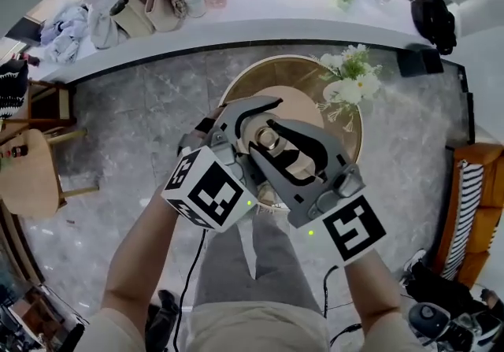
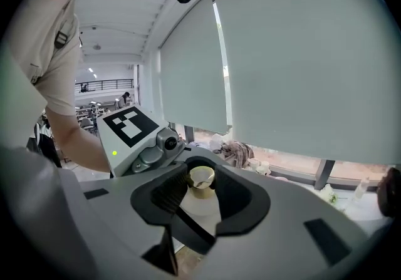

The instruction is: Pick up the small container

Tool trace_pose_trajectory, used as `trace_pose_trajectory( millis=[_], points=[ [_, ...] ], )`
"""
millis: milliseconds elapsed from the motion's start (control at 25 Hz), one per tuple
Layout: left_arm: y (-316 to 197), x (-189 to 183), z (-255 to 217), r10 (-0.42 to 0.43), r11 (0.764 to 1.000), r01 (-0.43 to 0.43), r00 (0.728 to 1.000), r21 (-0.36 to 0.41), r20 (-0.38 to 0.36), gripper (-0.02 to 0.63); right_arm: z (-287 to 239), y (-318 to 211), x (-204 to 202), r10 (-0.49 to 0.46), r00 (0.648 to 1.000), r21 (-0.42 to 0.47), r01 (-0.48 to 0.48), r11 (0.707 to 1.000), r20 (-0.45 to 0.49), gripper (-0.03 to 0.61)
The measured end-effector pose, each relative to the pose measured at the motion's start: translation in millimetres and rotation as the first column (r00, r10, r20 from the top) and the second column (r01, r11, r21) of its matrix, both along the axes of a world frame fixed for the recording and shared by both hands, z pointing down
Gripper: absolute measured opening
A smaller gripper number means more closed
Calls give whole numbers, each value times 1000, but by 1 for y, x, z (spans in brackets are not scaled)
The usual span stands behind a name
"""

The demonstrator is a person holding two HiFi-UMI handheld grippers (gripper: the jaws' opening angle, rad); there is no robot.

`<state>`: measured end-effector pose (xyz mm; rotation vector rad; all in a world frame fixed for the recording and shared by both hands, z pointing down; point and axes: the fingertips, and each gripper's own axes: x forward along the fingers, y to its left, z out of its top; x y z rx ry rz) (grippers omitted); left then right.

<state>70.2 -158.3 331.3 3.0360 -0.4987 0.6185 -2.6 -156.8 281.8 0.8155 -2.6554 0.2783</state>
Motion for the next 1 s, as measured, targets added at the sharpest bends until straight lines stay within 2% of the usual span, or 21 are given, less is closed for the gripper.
trace_pose_trajectory(
  millis=[240,560,720,1000],
  points=[
    [4,-2,-79,-10,999,10,1000,47,3,334,-81,7,-1,2,1000,52,-3,999,21,133],
    [19,-14,-169,-43,994,41,999,100,11,334,-172,28,-13,-39,999,134,35,990,27,133],
    [36,-15,-204,-58,991,56,998,122,13,334,-207,47,-14,-58,998,173,51,984,39,133],
    [82,-17,-250,-61,979,65,998,193,-27,334,-250,98,-17,-85,996,269,73,960,34,133]
  ],
)
